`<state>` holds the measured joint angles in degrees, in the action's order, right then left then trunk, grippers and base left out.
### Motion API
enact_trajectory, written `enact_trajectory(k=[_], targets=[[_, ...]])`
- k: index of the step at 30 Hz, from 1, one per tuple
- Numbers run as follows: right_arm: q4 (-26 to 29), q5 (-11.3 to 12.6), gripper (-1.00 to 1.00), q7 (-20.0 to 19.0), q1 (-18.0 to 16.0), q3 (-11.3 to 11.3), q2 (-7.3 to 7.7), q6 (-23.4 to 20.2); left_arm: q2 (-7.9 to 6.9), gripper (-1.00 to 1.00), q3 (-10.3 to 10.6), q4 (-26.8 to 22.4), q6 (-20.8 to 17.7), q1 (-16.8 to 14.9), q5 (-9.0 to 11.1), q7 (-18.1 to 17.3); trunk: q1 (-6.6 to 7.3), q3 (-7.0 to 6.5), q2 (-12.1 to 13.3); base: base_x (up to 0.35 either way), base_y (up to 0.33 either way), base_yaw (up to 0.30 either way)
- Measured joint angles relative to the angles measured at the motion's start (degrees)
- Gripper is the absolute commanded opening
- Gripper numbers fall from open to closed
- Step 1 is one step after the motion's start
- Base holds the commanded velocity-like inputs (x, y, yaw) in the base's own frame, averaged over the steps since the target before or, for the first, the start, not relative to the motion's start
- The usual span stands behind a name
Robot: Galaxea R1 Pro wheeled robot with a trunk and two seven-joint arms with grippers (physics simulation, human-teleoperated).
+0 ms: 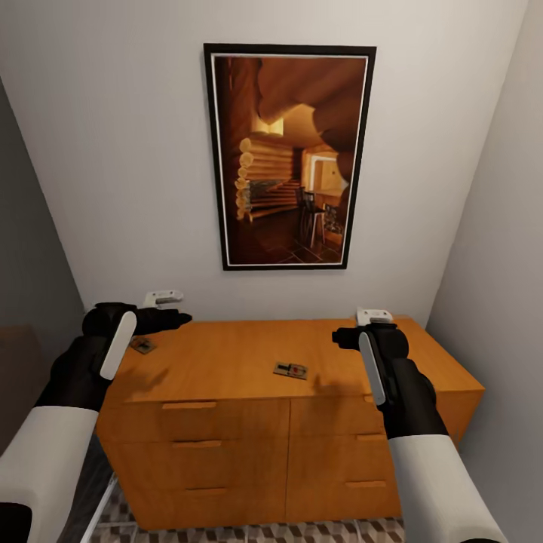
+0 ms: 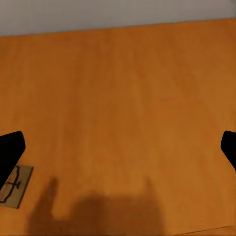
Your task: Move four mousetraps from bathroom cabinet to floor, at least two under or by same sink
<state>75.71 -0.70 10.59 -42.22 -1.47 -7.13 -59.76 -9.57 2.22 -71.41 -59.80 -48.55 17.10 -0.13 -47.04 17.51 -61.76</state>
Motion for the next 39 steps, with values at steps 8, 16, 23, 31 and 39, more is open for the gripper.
enact_trajectory(k=[8, 16, 23, 31, 39], targets=[[0.06, -0.31, 1.0, 0.3, 0.0, 0.08, -0.02, 0.0, 0.0, 1.0, 0.05, 0.34, 0.0, 0.0, 0.23, -0.02, -0.02, 0.0, 0.0, 0.129, 0.0, 0.0], [0.02, -0.35, 1.0, 0.39, -0.01, 0.12, -0.03, 0.01, 0.14, 1.0, 0.05, 0.37, -0.01, 0.03, 0.4, -0.02, -0.03, -0.05, 0.0, 0.026, 0.0, 0.076], [0.0, -0.35, 1.0, 0.41, -0.01, 0.14, -0.06, 0.01, 0.19, 1.0, 0.07, 0.42, -0.01, 0.01, 0.48, -0.02, -0.03, -0.22, 0.0, 0.005, 0.0, 0.243], [0.0, -0.45, 1.0, 0.41, -0.01, 0.1, -0.06, 0.02, 0.2, 1.0, 0.06, 0.66, -0.01, 0.01, 0.46, -0.03, -0.03, -0.38, 0.0, 0.001, 0.0, 0.282], [0.0, -0.42, 1.0, 0.41, 0.0, 0.03, -0.08, 0.01, 0.15, 1.0, 0.05, 1.91, -0.01, 0.01, 0.4, -0.01, -0.03, -0.42, 0.01, 0.0, 0.0, 0.199]])
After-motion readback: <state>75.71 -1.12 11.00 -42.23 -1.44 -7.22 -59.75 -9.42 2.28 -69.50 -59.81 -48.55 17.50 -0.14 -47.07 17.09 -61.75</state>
